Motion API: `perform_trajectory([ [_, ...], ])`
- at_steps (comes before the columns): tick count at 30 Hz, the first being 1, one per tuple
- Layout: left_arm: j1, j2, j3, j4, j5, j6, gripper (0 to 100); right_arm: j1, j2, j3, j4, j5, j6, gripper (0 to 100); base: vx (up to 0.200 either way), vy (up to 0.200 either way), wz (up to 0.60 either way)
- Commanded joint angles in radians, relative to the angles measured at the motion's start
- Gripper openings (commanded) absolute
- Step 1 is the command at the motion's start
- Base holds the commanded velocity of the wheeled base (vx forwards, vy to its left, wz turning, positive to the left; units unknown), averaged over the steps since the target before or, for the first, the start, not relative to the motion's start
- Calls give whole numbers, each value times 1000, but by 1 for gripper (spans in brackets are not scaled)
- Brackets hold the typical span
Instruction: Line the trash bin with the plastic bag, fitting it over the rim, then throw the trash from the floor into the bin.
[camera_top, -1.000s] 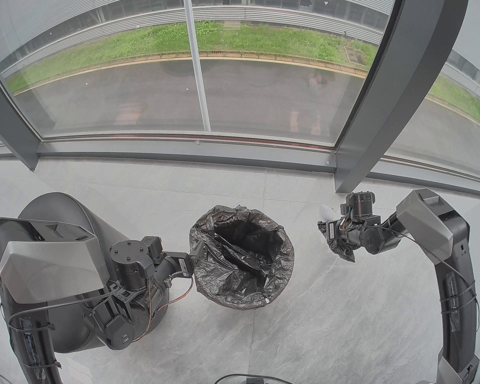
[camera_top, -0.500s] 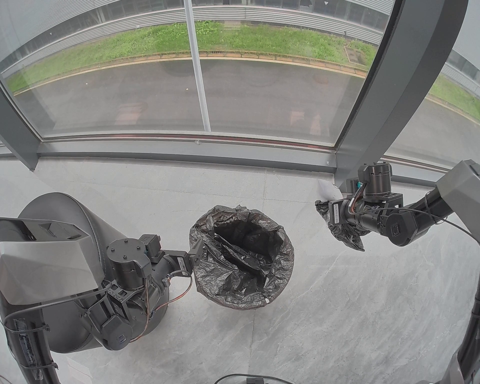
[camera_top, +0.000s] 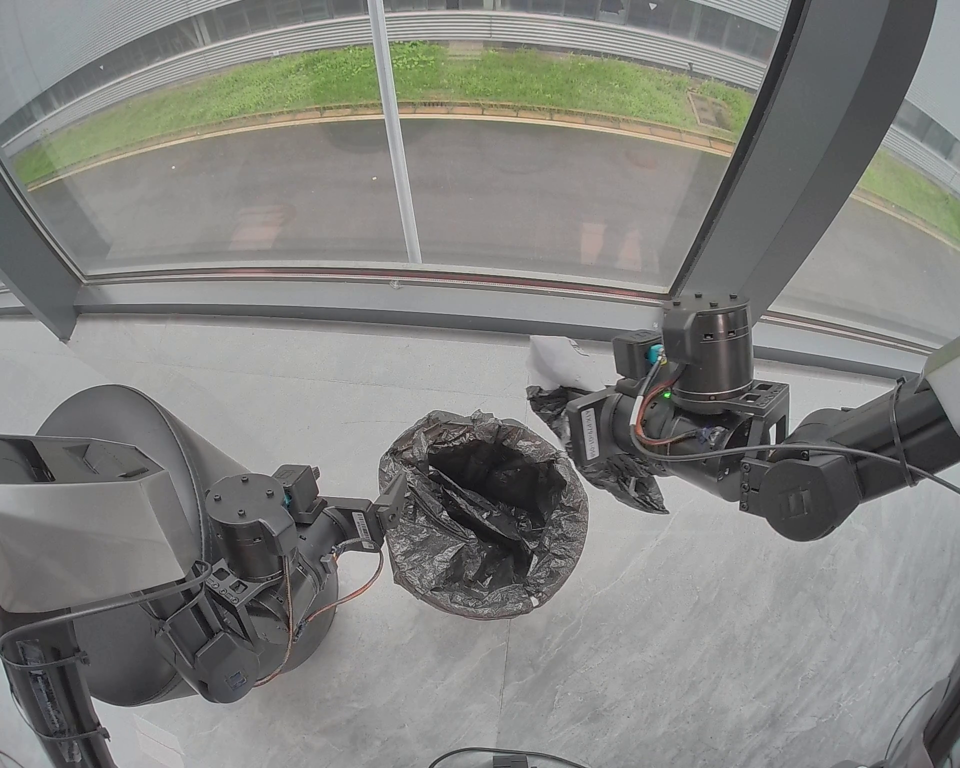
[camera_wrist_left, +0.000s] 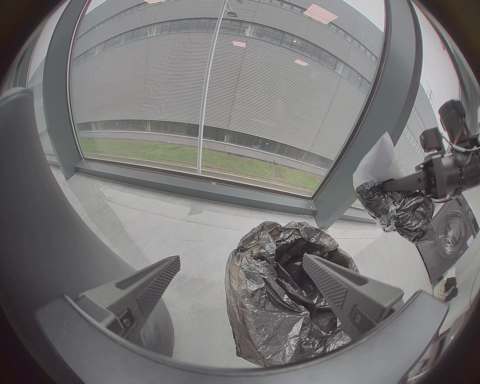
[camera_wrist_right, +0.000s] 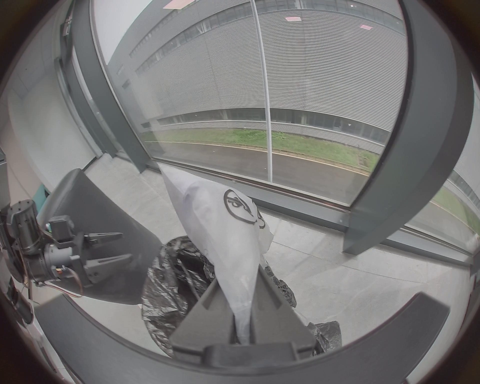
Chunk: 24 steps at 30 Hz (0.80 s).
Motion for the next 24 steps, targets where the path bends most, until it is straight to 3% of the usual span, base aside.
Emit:
perform_trajectory([
  [1,0,-12,1,-1,0,-1,100,83,36,-35,-2,-4,8,0,0,0,0],
  [8,0,-10,1,-1,0,-1,100,137,131,-59,-37,-6,13,0,0,0,0],
  [13,0,-12,1,-2,0,-1,100,164,275,-102,-185,-29,-3,0,0,0,0],
  [24,-2,-12,-1,-2,-1,-1,100,169,415,-273,-198,-90,-9,0,0,0,0],
])
